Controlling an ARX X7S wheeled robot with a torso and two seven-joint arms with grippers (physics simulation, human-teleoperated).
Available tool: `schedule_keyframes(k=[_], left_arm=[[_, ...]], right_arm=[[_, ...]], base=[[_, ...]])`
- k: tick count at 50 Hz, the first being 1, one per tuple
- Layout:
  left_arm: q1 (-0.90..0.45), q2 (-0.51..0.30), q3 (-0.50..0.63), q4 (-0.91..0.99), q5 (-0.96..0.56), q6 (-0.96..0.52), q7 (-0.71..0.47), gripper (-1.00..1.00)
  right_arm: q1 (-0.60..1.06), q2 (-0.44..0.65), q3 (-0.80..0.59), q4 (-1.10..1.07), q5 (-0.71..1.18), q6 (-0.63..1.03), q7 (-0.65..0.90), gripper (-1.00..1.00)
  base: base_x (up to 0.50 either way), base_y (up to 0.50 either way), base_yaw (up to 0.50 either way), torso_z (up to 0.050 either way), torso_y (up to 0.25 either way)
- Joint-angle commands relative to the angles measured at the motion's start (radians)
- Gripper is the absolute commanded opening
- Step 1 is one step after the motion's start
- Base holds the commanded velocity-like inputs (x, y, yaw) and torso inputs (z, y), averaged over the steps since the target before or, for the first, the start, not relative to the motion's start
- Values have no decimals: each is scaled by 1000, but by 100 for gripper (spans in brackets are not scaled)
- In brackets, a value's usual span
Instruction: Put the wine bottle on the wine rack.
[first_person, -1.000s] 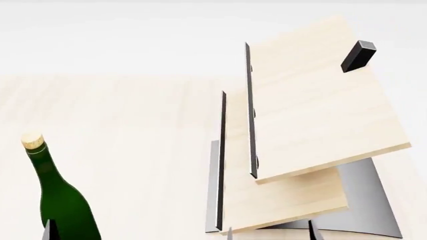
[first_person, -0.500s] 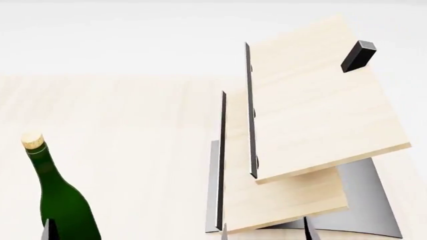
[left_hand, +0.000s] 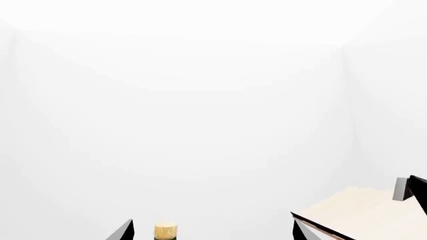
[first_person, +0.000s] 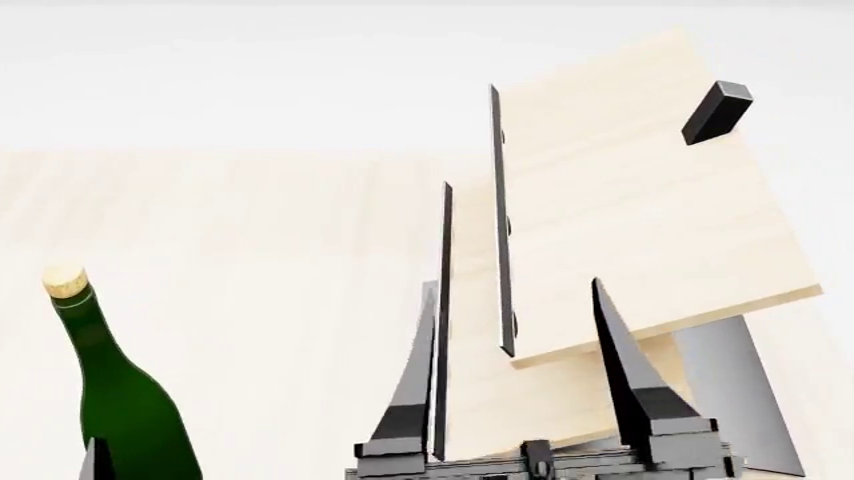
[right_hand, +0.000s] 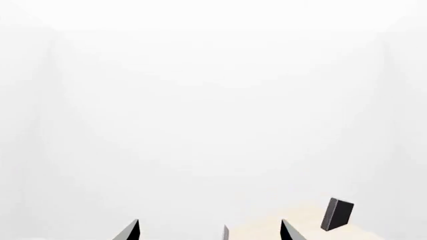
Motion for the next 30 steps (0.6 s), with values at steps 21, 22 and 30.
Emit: schedule_keyframes(k=[21,22,30], left_arm=[[-4,-9,1,13,0,-13,-12,100],[-2,-10,0,16,0,-11,-13,100],[-2,-9,5,5,3,-2,-14,100]], right_arm=[[589,-37,-11,67,424,667,-380,100],[608,-43,-8,90,460,693,-406,100],[692,-56,71,172,754,929,-519,100]], base=[[0,0,0,0,0],[0,0,0,0,0],[0,0,0,0,0]])
